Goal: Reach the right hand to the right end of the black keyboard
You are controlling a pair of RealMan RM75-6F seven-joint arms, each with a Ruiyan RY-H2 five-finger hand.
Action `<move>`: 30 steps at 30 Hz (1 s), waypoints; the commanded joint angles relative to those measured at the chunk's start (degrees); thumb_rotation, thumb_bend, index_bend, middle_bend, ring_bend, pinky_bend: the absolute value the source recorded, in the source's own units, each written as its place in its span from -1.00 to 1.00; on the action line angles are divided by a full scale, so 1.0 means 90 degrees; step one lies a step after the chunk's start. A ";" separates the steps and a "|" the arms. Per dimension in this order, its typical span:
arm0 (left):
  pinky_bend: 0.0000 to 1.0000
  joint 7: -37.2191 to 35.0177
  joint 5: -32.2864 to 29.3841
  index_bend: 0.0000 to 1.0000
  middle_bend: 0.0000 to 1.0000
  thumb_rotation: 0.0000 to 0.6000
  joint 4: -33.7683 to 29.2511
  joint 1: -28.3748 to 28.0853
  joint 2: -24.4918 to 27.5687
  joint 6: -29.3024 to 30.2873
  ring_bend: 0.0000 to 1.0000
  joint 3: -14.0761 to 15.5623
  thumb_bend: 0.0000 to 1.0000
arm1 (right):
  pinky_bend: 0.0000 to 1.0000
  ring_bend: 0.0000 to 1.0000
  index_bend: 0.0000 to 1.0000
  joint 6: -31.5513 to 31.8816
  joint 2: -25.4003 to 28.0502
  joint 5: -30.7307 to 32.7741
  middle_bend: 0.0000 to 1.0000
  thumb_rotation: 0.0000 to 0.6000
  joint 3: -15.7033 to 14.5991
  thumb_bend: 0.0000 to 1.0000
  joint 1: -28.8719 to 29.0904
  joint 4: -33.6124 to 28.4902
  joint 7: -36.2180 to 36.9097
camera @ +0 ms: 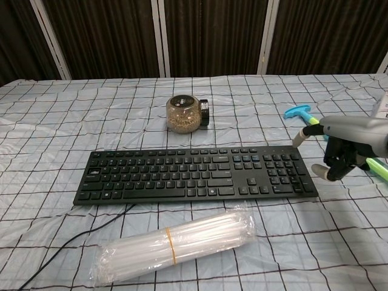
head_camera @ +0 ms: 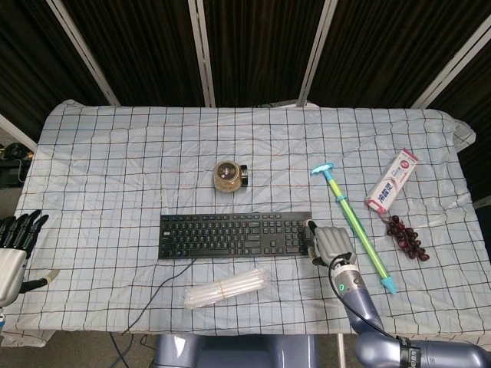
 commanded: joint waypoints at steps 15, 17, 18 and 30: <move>-1.00 -0.0018 0.0011 -1.00 -1.00 1.00 0.0006 0.0003 0.0013 0.0007 -1.00 0.0012 -0.84 | 0.50 0.81 -0.67 0.0037 -0.0455 0.0554 0.86 1.00 -0.0068 0.06 0.0432 0.0566 -0.0002; -1.00 -0.0015 0.0009 -1.00 -1.00 1.00 -0.0004 0.0006 0.0016 0.0011 -1.00 0.0011 -0.84 | 0.50 0.81 -0.67 0.0029 -0.0503 0.0635 0.87 1.00 -0.0040 0.06 0.0485 0.0656 -0.0003; -1.00 -0.0014 0.0010 -1.00 -1.00 1.00 -0.0005 0.0007 0.0016 0.0014 -1.00 0.0010 -0.84 | 0.50 0.81 -0.67 0.0023 -0.0524 0.0695 0.87 1.00 -0.0029 0.06 0.0516 0.0711 -0.0015; -1.00 -0.0058 -0.0023 -1.00 -1.00 1.00 -0.0020 -0.0009 0.0031 -0.0041 -1.00 0.0012 -0.84 | 0.50 0.81 -0.67 -0.0073 -0.0804 0.1037 0.87 1.00 -0.0096 0.07 0.0698 0.1184 0.0015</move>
